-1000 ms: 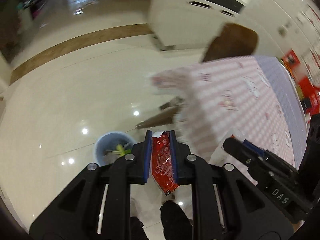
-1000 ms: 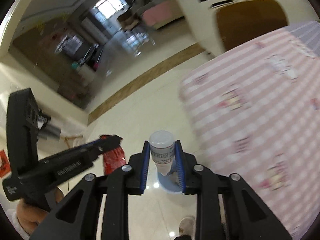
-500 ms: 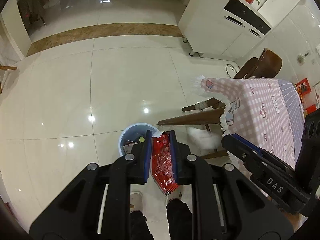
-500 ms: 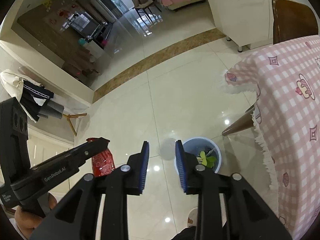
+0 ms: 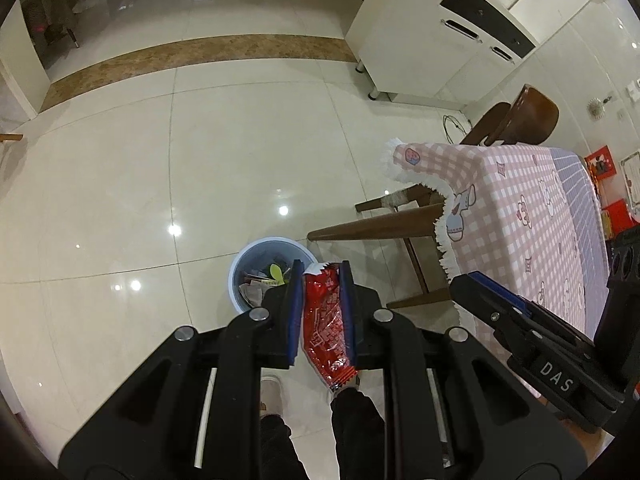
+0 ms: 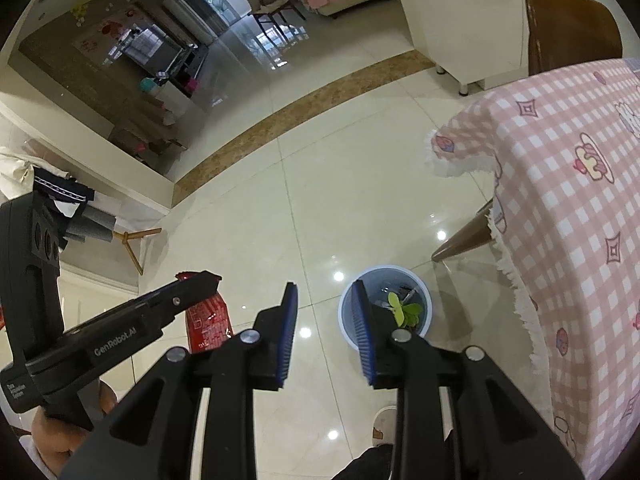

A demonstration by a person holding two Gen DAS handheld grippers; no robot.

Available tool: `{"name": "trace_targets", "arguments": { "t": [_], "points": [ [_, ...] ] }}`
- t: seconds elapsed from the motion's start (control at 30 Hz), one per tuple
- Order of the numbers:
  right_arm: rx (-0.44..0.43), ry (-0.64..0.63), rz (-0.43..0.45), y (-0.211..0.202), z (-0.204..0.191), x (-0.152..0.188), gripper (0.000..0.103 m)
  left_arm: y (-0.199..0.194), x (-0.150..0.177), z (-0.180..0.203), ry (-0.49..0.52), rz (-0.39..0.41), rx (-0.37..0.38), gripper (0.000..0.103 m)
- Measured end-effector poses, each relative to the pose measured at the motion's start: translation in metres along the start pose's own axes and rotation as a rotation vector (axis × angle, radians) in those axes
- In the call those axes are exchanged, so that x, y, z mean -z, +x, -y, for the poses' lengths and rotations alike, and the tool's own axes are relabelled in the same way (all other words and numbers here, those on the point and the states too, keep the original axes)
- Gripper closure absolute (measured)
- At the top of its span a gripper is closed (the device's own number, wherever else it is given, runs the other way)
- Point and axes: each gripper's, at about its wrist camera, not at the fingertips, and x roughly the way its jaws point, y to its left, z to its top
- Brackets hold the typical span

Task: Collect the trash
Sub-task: 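Open the right tool over the bin while the left tool releases the red wrapper, then pull both open tools back up from the bin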

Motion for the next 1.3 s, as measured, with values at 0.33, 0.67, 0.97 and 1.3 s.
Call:
{"name": "trace_targets", "arguments": {
  "t": [0.33, 0.67, 0.97, 1.3],
  "points": [
    [0.025, 0.034, 0.032, -0.022, 0.009, -0.003, 0.072, 0.004, -0.005, 0.018, 0.031, -0.032, 0.020, 0.085],
    [0.039, 0.061, 0.064, -0.046, 0.006, 0.008, 0.071, 0.004, -0.001, 0.025, 0.033, -0.094, 0.020, 0.058],
    [0.059, 0.072, 0.111, -0.085, 0.001, 0.031, 0.071, -0.039, 0.014, 0.037, 0.097, -0.034, 0.006, 0.048],
    [0.100, -0.007, 0.221, -0.188, -0.014, 0.078, 0.066, -0.130, 0.061, 0.083, 0.195, 0.114, -0.019, 0.035]
  ]
}}
